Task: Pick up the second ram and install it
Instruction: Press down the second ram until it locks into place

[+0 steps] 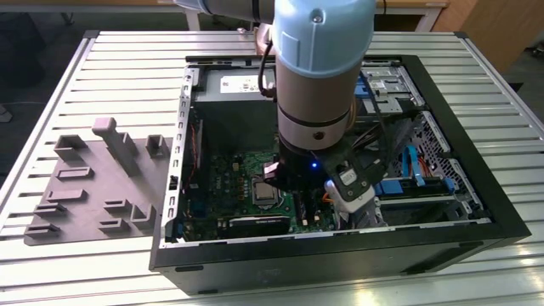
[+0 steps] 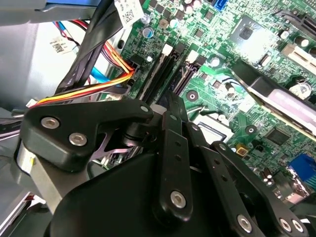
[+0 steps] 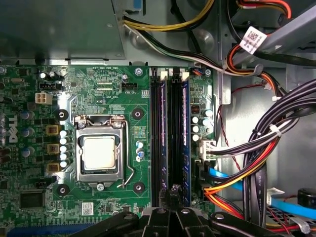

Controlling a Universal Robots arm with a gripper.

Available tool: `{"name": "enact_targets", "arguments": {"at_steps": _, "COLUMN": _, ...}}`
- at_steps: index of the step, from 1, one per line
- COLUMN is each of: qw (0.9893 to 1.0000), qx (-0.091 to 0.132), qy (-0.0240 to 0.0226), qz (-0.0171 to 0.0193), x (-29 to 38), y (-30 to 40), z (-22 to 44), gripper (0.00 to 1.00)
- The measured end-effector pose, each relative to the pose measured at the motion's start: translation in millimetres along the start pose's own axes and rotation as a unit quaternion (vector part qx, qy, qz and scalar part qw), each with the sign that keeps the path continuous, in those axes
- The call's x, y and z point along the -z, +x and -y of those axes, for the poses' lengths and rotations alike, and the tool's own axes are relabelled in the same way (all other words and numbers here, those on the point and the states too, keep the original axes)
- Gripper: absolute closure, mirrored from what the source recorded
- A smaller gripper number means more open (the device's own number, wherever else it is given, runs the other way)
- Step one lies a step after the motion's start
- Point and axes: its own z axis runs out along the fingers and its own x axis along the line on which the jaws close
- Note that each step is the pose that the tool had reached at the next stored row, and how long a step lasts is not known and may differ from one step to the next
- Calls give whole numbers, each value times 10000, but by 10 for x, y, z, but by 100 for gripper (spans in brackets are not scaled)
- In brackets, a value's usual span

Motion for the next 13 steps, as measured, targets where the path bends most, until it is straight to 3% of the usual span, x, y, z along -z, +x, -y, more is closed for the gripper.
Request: {"name": "enact_targets", "arguments": {"at_steps": 13, "qw": 10000, "qx": 0, "qy": 0, "qz": 0, "x": -80, "y": 7, "z": 1, "gripper": 89}}
